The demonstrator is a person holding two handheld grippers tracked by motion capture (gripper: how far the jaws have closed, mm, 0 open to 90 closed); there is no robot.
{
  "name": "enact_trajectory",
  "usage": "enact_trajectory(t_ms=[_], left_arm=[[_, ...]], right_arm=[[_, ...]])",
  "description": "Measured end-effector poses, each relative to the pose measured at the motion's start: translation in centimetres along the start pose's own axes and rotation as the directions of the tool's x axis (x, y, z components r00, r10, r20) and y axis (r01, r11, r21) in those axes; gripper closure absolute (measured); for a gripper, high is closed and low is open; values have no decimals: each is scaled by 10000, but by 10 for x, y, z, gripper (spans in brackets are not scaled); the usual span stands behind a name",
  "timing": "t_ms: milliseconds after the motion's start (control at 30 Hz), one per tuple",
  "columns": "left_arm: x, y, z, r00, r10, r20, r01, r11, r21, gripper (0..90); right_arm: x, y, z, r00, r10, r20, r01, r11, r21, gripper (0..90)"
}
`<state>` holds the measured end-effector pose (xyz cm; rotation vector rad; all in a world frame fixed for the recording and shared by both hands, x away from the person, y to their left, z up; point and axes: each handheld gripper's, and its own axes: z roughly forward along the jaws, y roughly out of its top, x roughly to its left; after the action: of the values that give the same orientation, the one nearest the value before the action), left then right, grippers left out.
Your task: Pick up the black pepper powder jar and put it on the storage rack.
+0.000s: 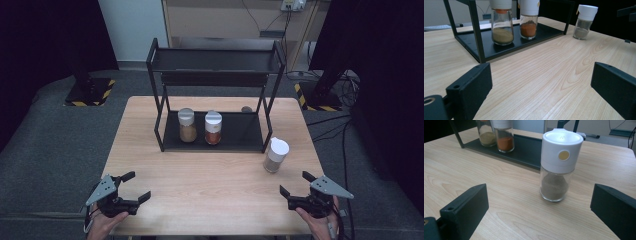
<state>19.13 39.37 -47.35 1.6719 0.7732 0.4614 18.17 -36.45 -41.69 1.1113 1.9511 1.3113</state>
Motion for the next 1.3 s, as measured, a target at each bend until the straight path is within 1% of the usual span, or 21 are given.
enact_trajectory(t_ms=[300, 567, 733, 933, 1100, 1133, 1300], left_arm=[[0, 0, 0, 10000, -2, 4, 2, 10000, 25, 24], [0, 0, 0, 10000, -35, 3, 35, 10000, 54, 24], [0, 0, 0, 10000, -63, -19, 63, 10000, 45, 24], [0, 0, 0, 10000, -61, -19, 61, 10000, 67, 24], [0, 0, 0, 10000, -64, -21, 64, 10000, 67, 24], [0, 0, 0, 10000, -67, -9, 67, 10000, 74, 24], [0, 0, 0, 10000, -73, -21, 73, 9999, 73, 24]], right_arm=[[1, 2, -3, 10000, 40, 49, -39, 10000, -75, 23], [0, 7, -12, 9992, 346, 218, -343, 9993, -159, 30], [0, 13, -17, 9985, 418, 367, -413, 9990, -157, 29], [1, 23, -19, 9981, 469, 404, -465, 9988, -120, 30], [1, 31, -18, 9986, 382, 379, -378, 9992, -95, 33], [1, 35, -17, 9988, 338, 359, -335, 9994, -76, 35], [0, 45, -13, 9990, 322, 310, -323, 9995, 6, 37]])
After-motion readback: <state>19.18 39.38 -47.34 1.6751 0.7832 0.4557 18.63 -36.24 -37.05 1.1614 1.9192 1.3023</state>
